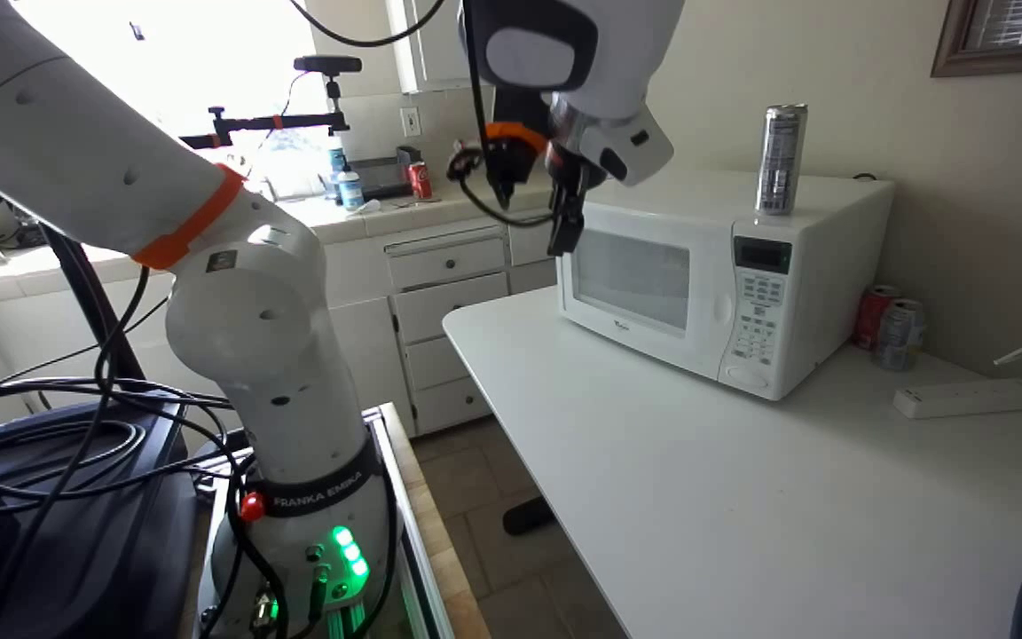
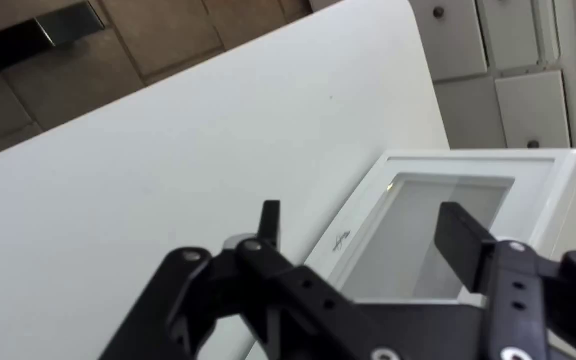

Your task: Open the microwave door by pressing the bottom right button

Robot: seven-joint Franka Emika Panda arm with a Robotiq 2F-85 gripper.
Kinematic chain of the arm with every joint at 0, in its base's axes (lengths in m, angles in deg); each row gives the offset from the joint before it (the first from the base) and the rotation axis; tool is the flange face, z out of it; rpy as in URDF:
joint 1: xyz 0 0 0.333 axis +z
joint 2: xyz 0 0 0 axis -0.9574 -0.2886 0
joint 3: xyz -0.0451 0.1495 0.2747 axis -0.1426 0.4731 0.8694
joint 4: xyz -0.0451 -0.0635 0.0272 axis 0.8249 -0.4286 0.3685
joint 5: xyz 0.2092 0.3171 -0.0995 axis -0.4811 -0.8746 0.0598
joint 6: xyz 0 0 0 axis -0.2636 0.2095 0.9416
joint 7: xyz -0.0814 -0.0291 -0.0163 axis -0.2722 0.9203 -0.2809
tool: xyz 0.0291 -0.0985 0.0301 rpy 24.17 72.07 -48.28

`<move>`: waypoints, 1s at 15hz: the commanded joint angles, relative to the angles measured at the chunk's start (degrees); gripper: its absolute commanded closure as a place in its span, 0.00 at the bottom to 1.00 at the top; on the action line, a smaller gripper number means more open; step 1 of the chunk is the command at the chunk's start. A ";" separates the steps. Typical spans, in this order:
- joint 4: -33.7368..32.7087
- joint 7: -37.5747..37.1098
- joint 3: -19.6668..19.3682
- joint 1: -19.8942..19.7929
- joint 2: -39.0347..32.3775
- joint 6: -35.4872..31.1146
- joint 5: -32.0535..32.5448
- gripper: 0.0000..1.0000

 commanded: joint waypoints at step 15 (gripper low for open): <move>2.20 27.68 -10.74 -3.23 -20.22 -12.65 -27.59 0.99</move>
